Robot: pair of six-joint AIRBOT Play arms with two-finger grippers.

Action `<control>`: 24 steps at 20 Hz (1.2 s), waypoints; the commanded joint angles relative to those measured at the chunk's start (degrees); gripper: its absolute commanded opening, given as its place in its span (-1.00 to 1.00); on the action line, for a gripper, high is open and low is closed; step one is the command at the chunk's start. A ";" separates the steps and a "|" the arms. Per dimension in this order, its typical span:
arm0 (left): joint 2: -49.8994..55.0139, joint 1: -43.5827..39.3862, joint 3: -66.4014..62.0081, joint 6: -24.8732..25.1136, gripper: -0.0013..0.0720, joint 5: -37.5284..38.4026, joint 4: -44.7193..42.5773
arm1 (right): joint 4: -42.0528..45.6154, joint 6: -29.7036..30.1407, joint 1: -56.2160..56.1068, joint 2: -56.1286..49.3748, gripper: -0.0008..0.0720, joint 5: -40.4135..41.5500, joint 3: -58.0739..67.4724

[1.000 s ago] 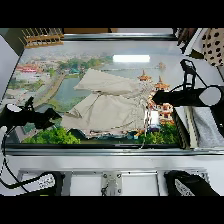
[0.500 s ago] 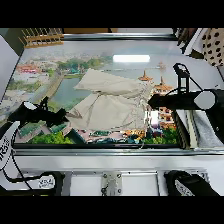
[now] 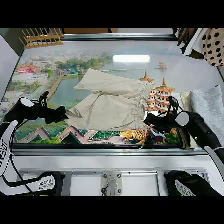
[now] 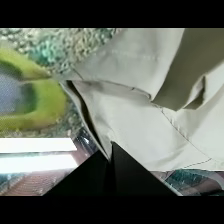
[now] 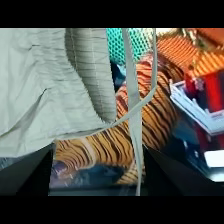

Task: Fold the clothes and pants, and hang the long-sleeved shirts on hangers.

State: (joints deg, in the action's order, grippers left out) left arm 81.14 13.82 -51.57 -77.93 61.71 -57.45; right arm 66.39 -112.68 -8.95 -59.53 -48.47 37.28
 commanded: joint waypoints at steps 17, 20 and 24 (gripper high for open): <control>-0.31 -0.04 -0.09 1.25 -0.96 1.18 0.02 | -19.34 17.33 -2.78 -12.94 0.61 12.55 -4.17; -0.31 -0.04 -0.09 1.25 -0.96 1.22 0.02 | -20.15 17.38 -3.41 -13.94 0.59 13.05 -4.17; -0.31 -0.04 -0.09 1.25 -0.96 1.11 0.02 | -20.17 18.88 -3.41 -13.94 -0.30 12.50 -4.15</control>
State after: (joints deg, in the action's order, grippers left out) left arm 80.86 13.82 -51.62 -76.66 62.87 -57.41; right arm 46.48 -95.09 -12.14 -73.36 -35.77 33.01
